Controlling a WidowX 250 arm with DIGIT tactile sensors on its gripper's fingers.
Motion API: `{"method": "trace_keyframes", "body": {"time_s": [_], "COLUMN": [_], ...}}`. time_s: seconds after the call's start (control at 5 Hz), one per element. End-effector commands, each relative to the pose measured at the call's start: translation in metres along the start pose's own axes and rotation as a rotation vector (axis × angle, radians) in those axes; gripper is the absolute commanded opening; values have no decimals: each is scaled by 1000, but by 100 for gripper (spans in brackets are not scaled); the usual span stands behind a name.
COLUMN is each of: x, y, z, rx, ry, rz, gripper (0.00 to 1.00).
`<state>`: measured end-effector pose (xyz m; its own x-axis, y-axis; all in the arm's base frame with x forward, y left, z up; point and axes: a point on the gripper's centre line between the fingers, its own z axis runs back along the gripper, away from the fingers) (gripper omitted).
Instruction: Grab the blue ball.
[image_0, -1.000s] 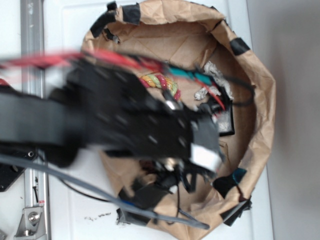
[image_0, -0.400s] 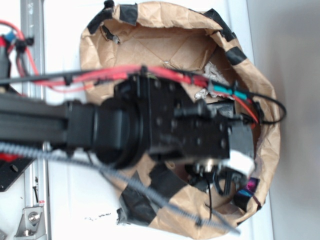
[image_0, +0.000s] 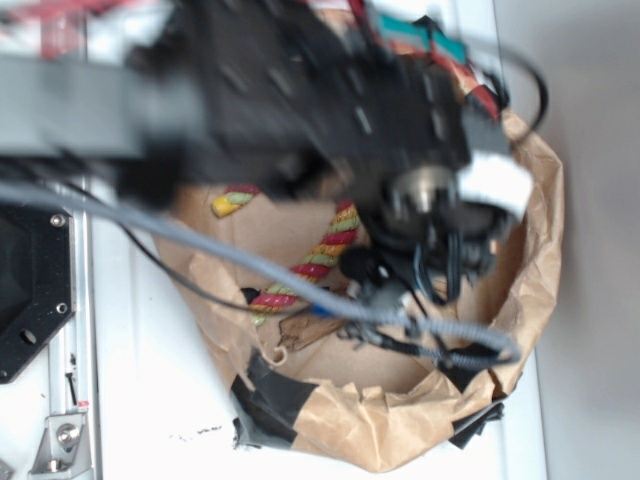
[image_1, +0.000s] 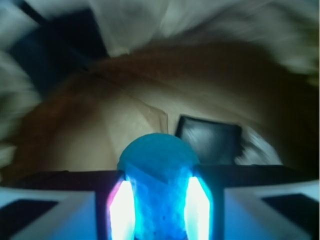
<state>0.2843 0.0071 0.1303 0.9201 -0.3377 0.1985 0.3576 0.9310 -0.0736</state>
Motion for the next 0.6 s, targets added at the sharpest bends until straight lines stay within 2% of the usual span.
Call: {"method": "trace_keyframes", "body": {"time_s": [0.0, 0.2, 0.4], "x": [-22, -27, -32], "y": [6, -4, -6], "z": [93, 95, 90], "rx": [12, -5, 37], "ry": [207, 156, 152], "rz": [446, 553, 572], "gripper": [0, 0, 0]}}
